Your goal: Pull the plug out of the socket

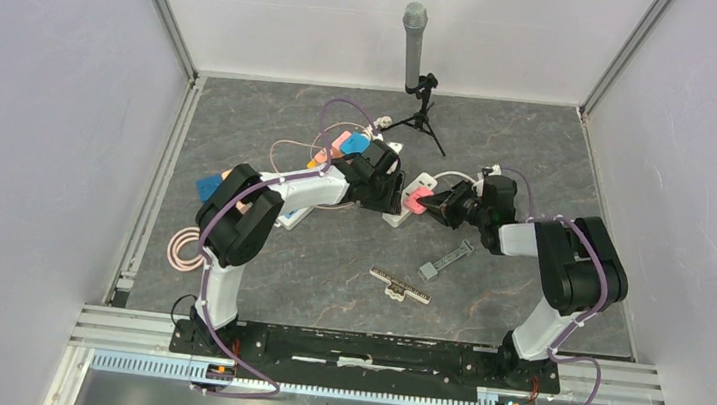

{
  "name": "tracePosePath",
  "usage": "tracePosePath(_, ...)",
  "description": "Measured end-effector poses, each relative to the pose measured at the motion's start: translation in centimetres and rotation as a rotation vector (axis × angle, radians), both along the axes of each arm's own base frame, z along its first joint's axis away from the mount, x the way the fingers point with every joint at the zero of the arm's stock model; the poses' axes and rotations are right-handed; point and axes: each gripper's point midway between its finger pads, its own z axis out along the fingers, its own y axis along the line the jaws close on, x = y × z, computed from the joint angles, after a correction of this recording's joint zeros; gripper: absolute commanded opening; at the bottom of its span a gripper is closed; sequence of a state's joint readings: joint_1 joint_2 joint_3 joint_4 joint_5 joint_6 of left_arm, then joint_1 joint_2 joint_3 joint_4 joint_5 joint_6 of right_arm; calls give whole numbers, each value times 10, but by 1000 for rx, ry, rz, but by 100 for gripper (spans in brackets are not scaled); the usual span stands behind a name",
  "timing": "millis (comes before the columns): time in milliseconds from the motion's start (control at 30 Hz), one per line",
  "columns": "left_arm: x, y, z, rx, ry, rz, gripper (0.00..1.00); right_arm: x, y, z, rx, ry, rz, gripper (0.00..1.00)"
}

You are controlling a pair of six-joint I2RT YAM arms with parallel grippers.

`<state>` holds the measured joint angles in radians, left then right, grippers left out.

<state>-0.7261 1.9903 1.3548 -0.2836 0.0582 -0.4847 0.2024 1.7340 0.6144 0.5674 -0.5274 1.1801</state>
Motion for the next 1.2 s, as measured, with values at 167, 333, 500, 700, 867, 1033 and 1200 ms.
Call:
tracePosePath(167,1,1,0,3,-4,3,49,-2,1,2,23,32,-6,0)
tracePosePath(333,1,1,0,3,-5,4,46,0,3,8,69,40,-27,0)
tracePosePath(500,1,2,0,6,-5,2,46,6,5,26,41,-101,11,0)
tracePosePath(700,2,2,1,10,-7,-2,45,7,0,29,-60,-190,41,0)
tracePosePath(867,2,3,3,15,-3,-5,48,6,-6,23,-121,-189,40,0)
tracePosePath(1033,-7,7,5,48,31,-45,56,16,-23,39,-215,-232,15,0)
tracePosePath(1200,-14,11,25,75,53,-87,66,25,-62,65,-358,-298,-74,0)
